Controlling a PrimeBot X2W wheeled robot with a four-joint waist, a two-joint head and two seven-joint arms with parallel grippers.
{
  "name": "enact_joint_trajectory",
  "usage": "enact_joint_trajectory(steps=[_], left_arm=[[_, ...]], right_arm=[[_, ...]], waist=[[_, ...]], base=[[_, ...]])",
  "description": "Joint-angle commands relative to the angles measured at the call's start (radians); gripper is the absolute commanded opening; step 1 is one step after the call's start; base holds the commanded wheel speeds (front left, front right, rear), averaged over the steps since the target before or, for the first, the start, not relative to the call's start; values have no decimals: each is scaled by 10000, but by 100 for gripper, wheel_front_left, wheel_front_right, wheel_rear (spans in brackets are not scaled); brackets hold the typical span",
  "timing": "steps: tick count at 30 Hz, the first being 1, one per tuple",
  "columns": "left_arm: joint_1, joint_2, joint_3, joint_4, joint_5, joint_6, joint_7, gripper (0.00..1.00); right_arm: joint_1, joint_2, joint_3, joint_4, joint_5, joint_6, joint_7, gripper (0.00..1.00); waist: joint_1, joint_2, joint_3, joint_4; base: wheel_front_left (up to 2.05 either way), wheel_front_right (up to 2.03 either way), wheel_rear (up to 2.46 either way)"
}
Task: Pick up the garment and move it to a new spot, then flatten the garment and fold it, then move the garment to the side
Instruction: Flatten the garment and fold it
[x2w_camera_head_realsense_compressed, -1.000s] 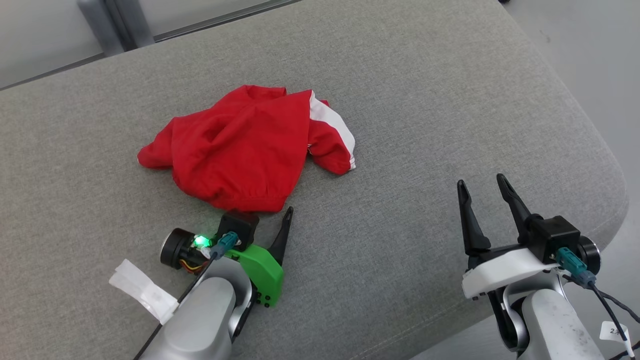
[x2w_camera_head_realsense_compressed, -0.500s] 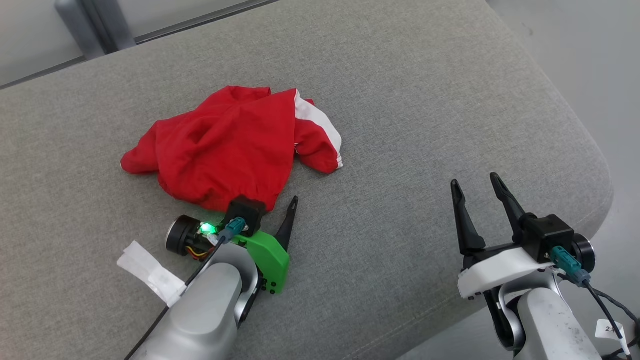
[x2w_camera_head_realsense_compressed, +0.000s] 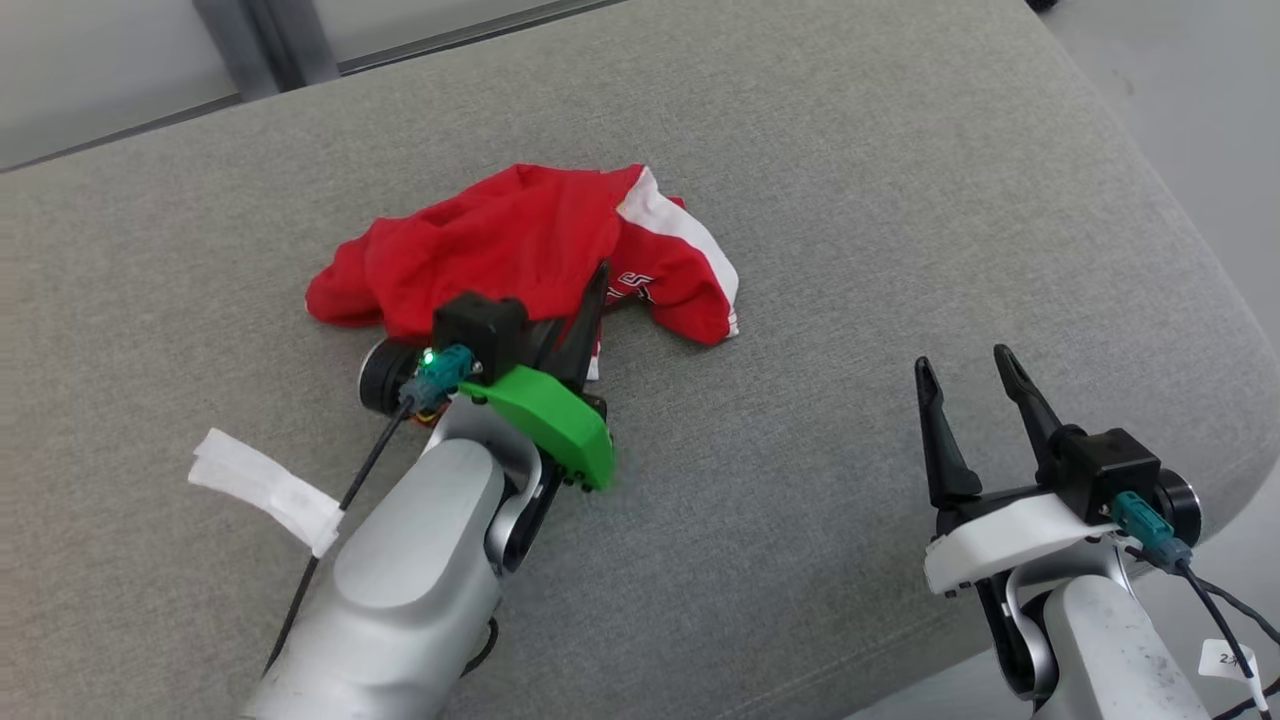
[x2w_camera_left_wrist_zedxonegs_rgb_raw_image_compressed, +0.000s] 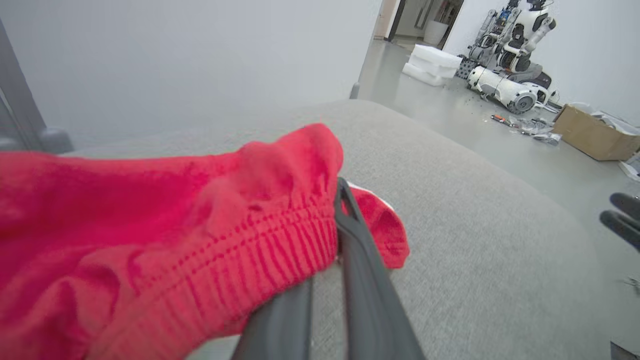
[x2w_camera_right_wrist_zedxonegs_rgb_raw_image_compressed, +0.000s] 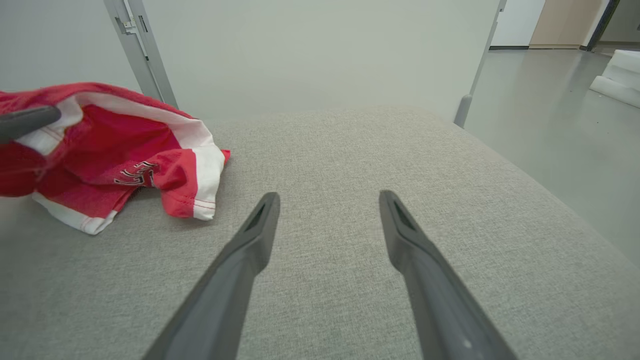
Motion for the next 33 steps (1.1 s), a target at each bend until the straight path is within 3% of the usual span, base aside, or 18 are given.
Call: enact_joint_trajectory(steps=[1, 8, 18, 25, 33], left_arm=[[-246, 41, -7, -314, -90, -84, -8, 0], [-1249, 40, -393, -1580, -1403, -229, -8, 0], [-2580, 51, -1116, -1706, -3278, -129, -7, 0], [-1587, 87, -1367, -1409, -3781, -98, -8, 0], [696, 1300, -1694, -2009, -4577, -425, 547, 0]], right_arm=[[4, -12, 35, 20, -1, -17, -34, 100], [-23, -12, 308, 210, 78, -16, -34, 100], [157, -11, 390, 293, 276, -16, -34, 100], [341, -12, -235, 55, 159, -16, -32, 100], [456, -12, -371, -42, -178, -17, -33, 100]], waist=[[-1, 0, -265, 306], [-1, 0, -766, 337], [-1, 0, -1075, -243], [-1, 0, -819, 769], [-1, 0, -979, 2344]], base=[[0, 0, 0], [0, 0, 0], [0, 0, 0], [0, 0, 0], [0, 0, 0]])
